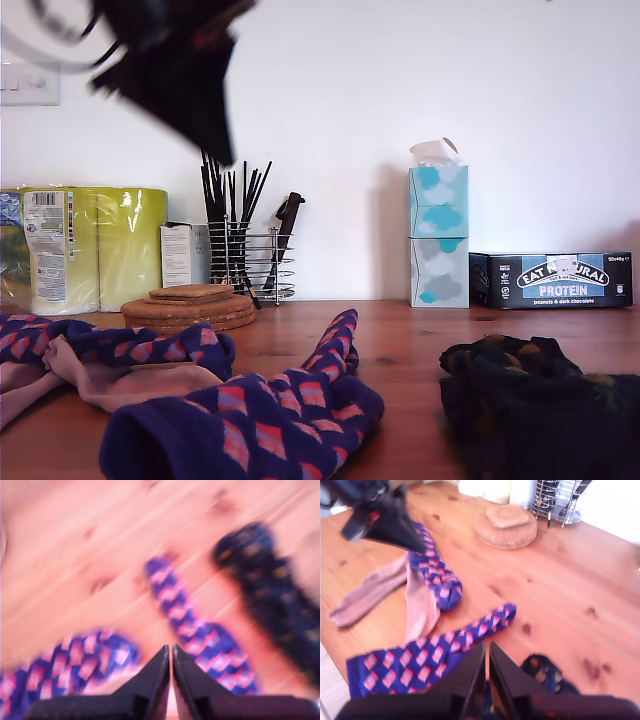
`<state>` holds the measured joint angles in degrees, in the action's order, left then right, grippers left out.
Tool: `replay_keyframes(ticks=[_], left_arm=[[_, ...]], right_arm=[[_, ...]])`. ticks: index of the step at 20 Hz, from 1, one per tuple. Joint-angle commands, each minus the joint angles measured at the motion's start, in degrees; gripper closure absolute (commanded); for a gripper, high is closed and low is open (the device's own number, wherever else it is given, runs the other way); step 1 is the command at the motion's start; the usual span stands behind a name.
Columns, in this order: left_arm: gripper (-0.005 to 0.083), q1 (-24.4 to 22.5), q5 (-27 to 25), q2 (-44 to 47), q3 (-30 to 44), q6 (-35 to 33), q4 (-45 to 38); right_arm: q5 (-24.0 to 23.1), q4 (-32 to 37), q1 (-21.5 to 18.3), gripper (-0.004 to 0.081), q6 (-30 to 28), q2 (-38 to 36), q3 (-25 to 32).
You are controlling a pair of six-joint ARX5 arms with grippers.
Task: Pair up the socks based on colour and pattern, by placing each sock on top of its pair
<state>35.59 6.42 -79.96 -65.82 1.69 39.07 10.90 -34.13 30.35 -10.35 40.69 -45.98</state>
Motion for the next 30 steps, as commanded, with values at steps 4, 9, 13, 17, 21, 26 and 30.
replay_keyframes(ticks=[4, 9, 13, 17, 21, 26, 30], left_arm=[[0.0794, -4.96, 8.04, 5.4, 12.57, -2.32, -10.64], [0.0794, -8.41, 13.68, 2.12, 19.89, -5.49, -22.58], [0.0794, -9.62, 17.55, -3.26, 19.89, -7.93, -27.28], [0.0794, -10.14, 18.88, -10.6, 19.89, -10.75, -28.3], [0.0794, -10.4, 19.06, -16.46, 19.89, -11.17, -28.35], [0.0795, -10.43, 18.99, -19.65, 19.87, -11.19, -25.31], [0.0795, -10.49, 17.09, -19.71, 19.87, -13.27, -18.34]], right_arm=[[-0.28, 0.9, -0.13, 0.0783, 1.73, -0.66, 4.74], [0.74, 2.12, -0.11, 0.0783, 2.54, -1.22, 4.74], [0.74, 2.32, -0.09, 0.0783, 2.62, -1.22, 4.74], [1.14, 3.5, -0.09, 0.0783, 2.84, -1.27, 4.72], [1.16, 3.43, -0.09, 0.0783, 2.84, -1.27, 4.72], [1.16, 3.43, -0.09, 0.0783, 2.84, -1.27, 4.72], [1.18, 3.43, -0.09, 0.0783, 2.86, -1.27, 4.72]])
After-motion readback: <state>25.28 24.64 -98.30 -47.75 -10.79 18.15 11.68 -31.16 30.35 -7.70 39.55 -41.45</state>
